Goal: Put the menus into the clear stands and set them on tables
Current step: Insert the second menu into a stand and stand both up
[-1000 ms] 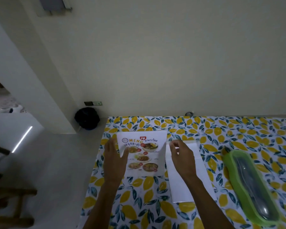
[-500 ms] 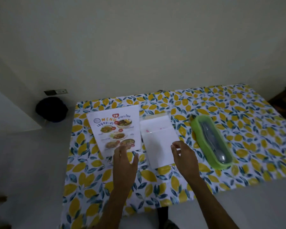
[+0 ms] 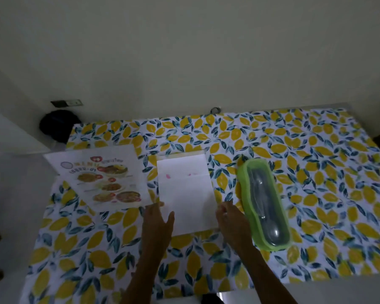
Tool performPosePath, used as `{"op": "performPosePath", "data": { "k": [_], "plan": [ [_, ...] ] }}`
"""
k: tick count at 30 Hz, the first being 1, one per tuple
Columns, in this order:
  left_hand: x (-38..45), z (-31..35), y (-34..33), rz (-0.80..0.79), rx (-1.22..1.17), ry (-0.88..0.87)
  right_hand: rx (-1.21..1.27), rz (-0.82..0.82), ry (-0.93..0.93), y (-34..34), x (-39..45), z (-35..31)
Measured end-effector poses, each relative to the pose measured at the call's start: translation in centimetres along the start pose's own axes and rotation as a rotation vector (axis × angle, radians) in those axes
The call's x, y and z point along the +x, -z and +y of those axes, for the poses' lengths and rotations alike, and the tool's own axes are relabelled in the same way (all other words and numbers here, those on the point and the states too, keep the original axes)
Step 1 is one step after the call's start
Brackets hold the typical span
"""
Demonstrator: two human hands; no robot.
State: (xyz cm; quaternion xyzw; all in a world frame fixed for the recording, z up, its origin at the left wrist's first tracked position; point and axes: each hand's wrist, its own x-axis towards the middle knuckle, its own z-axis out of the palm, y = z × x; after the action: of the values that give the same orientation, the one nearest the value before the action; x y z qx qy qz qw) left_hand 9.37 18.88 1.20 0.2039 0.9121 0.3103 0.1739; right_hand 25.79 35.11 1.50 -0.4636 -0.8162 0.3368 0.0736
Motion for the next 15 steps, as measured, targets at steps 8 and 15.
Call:
{"op": "performPosePath", "data": {
  "k": [8, 15],
  "plan": [
    [0.1, -0.5, -2.9, -0.111, 0.146, 0.299, -0.066, -0.181, 0.001, -1.2, 1.6, 2.9],
    [-0.4, 0.1, -3.4, -0.097, 0.115, 0.277, -0.005, -0.220, -0.001, -1.7, 1.3, 3.0]
  ]
}}
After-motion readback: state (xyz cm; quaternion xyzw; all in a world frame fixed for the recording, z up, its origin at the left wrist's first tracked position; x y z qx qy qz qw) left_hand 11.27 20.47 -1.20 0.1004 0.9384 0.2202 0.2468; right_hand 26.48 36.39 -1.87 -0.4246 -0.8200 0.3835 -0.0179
